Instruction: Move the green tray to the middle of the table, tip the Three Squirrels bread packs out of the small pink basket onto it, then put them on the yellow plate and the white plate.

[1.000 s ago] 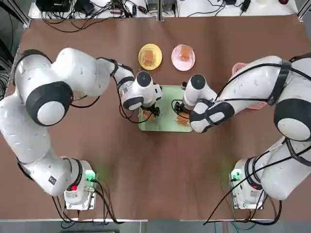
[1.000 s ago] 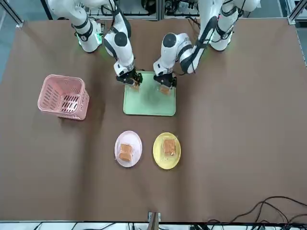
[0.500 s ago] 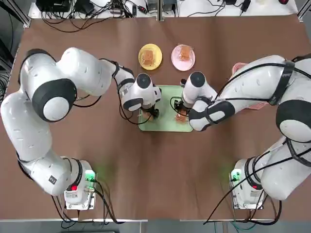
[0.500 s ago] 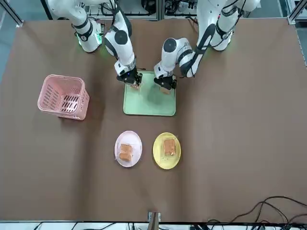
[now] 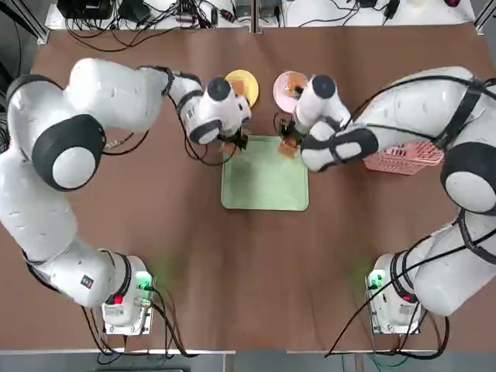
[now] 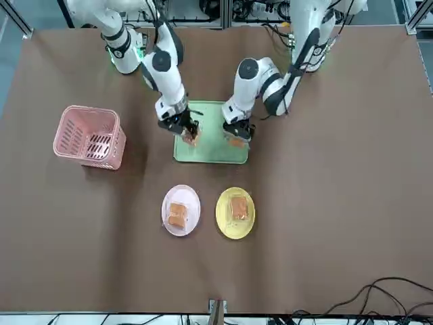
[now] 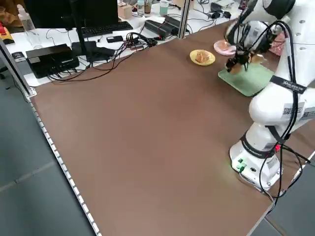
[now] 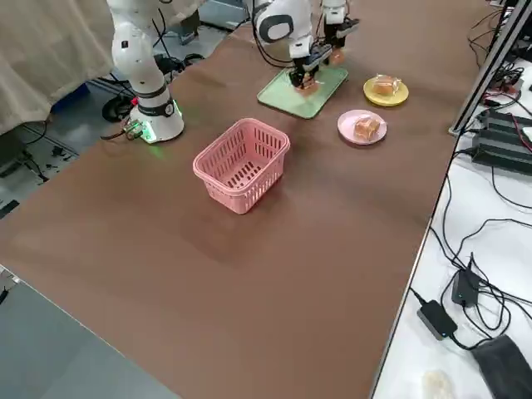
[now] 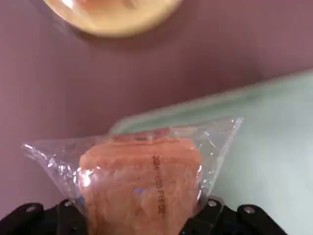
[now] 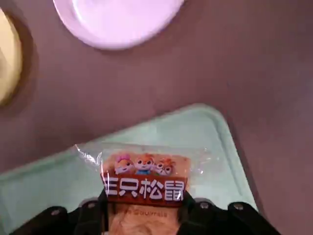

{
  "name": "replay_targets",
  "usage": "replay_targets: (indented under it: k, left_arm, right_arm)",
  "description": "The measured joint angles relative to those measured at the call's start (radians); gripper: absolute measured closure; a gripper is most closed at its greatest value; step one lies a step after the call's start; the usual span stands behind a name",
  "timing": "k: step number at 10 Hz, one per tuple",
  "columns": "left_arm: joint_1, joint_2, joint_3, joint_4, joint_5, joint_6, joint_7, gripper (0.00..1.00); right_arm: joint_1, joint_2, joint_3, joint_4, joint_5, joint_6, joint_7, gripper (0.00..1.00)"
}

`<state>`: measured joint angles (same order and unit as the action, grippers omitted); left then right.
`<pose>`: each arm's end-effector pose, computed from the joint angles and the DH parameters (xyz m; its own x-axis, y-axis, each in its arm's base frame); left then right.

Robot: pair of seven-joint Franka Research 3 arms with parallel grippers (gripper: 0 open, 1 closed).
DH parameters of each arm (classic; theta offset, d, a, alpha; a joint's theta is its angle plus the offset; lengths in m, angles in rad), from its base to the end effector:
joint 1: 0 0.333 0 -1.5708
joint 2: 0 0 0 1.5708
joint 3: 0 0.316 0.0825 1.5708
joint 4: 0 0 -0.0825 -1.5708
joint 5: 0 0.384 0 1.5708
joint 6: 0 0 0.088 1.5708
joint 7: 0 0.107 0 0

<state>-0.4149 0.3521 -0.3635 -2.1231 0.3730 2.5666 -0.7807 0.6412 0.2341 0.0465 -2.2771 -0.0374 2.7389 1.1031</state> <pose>0.4165 -0.4136 0.2648 0.9508 -0.2646 0.1613 -0.2677 -0.9635 -0.0026 0.4291 0.3543 0.2754 0.9167 -0.3837 0.1119 -0.3580 -0.9128 -0.1966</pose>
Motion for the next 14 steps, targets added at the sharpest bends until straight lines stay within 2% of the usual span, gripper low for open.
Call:
replay_targets:
  k: [2,3,4,7,9,11,14]
  left_arm:
    - [0.073,-0.033,0.001,0.114,0.000,-0.107,0.023,0.26]
    - [0.083,-0.011,0.002,0.168,0.000,-0.127,0.027,0.26]
    - [0.086,0.037,0.003,0.232,0.000,-0.142,0.027,0.26]
    - [0.086,0.237,0.005,0.493,0.000,-0.236,0.041,0.26]
    - [0.088,0.294,0.020,0.561,0.000,-0.247,0.053,0.26]
    - [0.094,0.298,0.028,0.571,0.000,-0.253,0.052,0.26]
    - [0.085,0.318,0.027,0.585,-0.006,-0.256,-0.040,0.24]
  right_arm:
    - [-0.093,0.005,-0.003,0.189,0.000,-0.169,-0.099,0.51]
    - [-0.128,0.029,-0.004,0.267,0.000,-0.211,-0.136,0.51]
    - [-0.152,0.072,-0.004,0.333,0.000,-0.219,-0.157,0.51]
    - [-0.193,0.246,-0.006,0.554,-0.008,-0.262,-0.195,0.51]
    - [-0.214,0.353,-0.007,0.703,-0.044,-0.324,-0.203,0.51]
    - [-0.230,0.415,-0.007,0.751,-0.064,-0.328,-0.211,0.51]
    - [-0.235,0.466,-0.003,0.775,-0.067,-0.328,-0.232,0.51]
